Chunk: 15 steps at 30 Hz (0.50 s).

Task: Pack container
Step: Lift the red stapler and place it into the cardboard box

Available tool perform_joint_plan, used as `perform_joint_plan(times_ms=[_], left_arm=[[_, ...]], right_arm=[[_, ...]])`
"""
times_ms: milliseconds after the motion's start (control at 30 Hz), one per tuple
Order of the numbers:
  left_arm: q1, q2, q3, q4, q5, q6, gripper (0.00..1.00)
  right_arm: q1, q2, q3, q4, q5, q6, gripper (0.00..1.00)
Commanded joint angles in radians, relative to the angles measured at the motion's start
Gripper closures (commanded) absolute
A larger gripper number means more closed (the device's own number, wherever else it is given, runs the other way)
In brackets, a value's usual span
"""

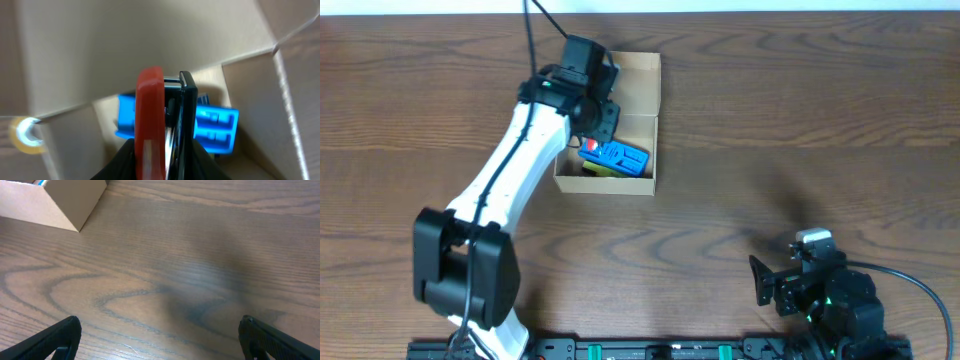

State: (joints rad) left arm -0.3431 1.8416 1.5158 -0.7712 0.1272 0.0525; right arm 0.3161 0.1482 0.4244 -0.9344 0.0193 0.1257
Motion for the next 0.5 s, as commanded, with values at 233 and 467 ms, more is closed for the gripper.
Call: perform_joint_plan(times_ms=[233, 467], left_arm=[[-0.038, 0.063, 0.018, -0.082, -0.008, 0.049, 0.81], [-0.038, 0.084, 0.017, -0.089, -0.008, 0.056, 0.81]], right_arm=[[-0.009, -0.005, -0.001, -0.001, 0.007, 0.012, 0.01], [-0.009, -0.005, -0.001, -0.001, 0.007, 0.012, 0.01]])
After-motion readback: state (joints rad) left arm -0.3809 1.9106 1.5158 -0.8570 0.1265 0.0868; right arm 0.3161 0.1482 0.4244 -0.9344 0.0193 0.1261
